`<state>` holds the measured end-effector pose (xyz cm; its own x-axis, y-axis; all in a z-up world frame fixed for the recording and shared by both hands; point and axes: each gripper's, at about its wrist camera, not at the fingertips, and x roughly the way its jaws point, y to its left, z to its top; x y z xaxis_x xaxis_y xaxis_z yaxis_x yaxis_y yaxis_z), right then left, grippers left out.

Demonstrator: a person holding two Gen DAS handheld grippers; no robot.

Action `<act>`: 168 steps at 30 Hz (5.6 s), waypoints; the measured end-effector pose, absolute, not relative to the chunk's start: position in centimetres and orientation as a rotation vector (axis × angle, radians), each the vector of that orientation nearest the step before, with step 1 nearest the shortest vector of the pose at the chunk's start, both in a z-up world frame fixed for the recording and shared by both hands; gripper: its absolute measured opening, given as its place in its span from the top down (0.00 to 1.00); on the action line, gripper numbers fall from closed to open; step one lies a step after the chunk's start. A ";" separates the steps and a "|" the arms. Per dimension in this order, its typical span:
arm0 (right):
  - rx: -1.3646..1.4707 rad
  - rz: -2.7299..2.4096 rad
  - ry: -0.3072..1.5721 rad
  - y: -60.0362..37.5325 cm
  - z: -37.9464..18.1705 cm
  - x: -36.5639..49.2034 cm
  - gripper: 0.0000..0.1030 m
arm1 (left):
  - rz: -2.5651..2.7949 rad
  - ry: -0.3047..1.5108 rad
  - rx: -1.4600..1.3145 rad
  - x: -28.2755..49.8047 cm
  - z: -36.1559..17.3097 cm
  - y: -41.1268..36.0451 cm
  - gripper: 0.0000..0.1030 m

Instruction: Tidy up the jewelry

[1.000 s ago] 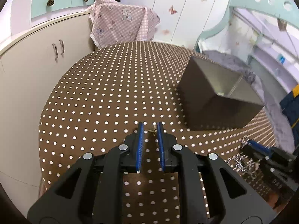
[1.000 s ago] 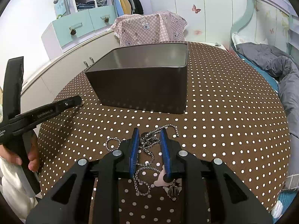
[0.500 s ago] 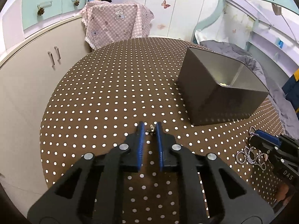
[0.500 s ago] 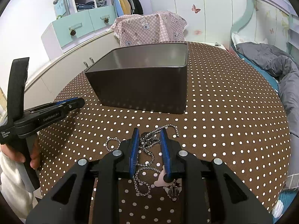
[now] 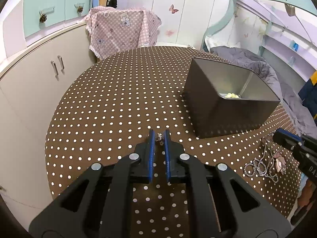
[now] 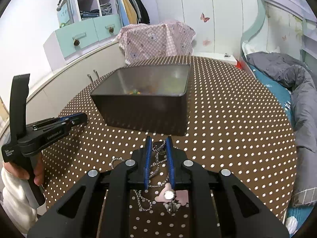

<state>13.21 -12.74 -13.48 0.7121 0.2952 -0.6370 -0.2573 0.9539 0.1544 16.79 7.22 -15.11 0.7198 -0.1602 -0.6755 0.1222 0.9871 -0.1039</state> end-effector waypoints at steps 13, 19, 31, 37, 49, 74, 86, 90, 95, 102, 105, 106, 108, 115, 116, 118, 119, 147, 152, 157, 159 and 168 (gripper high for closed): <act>0.054 0.311 0.614 -13.7 -10.0 13.0 0.88 | -0.164 0.672 -0.044 16.1 -12.6 6.8 0.91; 0.050 0.318 0.543 -13.9 -7.7 13.2 0.88 | -0.174 0.633 -0.040 16.1 -11.4 6.6 0.91; 0.024 0.322 0.376 -14.4 -2.4 13.9 0.88 | -0.206 0.537 -0.008 16.7 -7.9 5.2 0.91; 0.012 0.316 0.303 -14.6 0.0 14.2 0.88 | -0.235 0.479 0.007 17.3 -5.2 4.3 0.91; -0.018 0.358 0.184 -14.0 4.3 14.7 0.88 | -0.277 0.418 0.019 18.3 -1.6 2.6 0.91; 0.065 0.389 0.556 -12.8 -5.1 18.4 0.33 | -0.325 0.694 0.036 20.9 -9.2 0.6 0.50; 0.093 0.314 0.544 -14.9 -5.1 18.1 0.29 | -0.298 0.633 0.005 19.7 -8.2 1.2 0.20; 0.091 0.307 0.544 -15.0 -5.2 17.8 0.29 | -0.296 0.634 0.007 19.7 -8.1 1.3 0.20; 0.085 0.295 0.544 -15.1 -5.1 17.2 0.29 | -0.297 0.631 0.005 19.2 -8.0 1.3 0.20; 0.078 0.259 0.556 -16.0 -6.0 15.7 0.29 | -0.325 0.633 0.003 17.6 -8.0 1.0 0.20; 0.075 0.243 0.575 -16.5 -6.7 15.0 0.29 | -0.338 0.644 0.003 16.9 -8.3 0.7 0.20; 0.075 0.235 0.581 -16.7 -7.0 14.7 0.29 | -0.342 0.649 0.002 16.6 -8.5 0.6 0.20; 0.077 0.222 0.598 -17.1 -7.6 14.2 0.29 | -0.349 0.664 0.000 16.2 -8.9 0.4 0.20; 0.057 0.188 0.708 -17.6 -11.5 12.2 0.29 | -0.368 0.726 -0.002 14.4 -10.8 -0.4 0.20; 0.052 0.188 0.721 -17.5 -12.0 12.0 0.29 | -0.370 0.735 -0.005 14.2 -11.0 -0.4 0.20; 0.036 0.181 0.749 -17.3 -13.0 11.5 0.29 | -0.374 0.751 -0.011 13.9 -11.5 -0.5 0.20; 0.026 0.175 0.760 -17.2 -13.5 11.3 0.29 | -0.379 0.761 -0.012 13.6 -11.8 -0.6 0.20; -0.055 0.244 0.772 -16.1 -16.0 9.7 0.86 | -0.509 0.871 0.021 11.7 -14.7 -4.8 0.20; -0.046 0.224 0.773 -16.9 -15.7 9.3 0.86 | -0.543 0.877 0.021 11.6 -14.8 -5.7 0.20; -0.034 0.194 0.776 -17.8 -15.4 8.6 0.86 | -0.585 0.867 0.039 11.5 -14.8 -6.8 0.21; -0.041 0.186 0.793 -18.0 -15.6 8.3 0.86 | -0.606 0.849 0.053 11.3 -14.9 -7.4 0.27; -0.100 0.195 0.794 -17.7 -16.2 7.8 0.54 | -0.594 0.834 0.128 11.6 -15.5 -8.6 0.73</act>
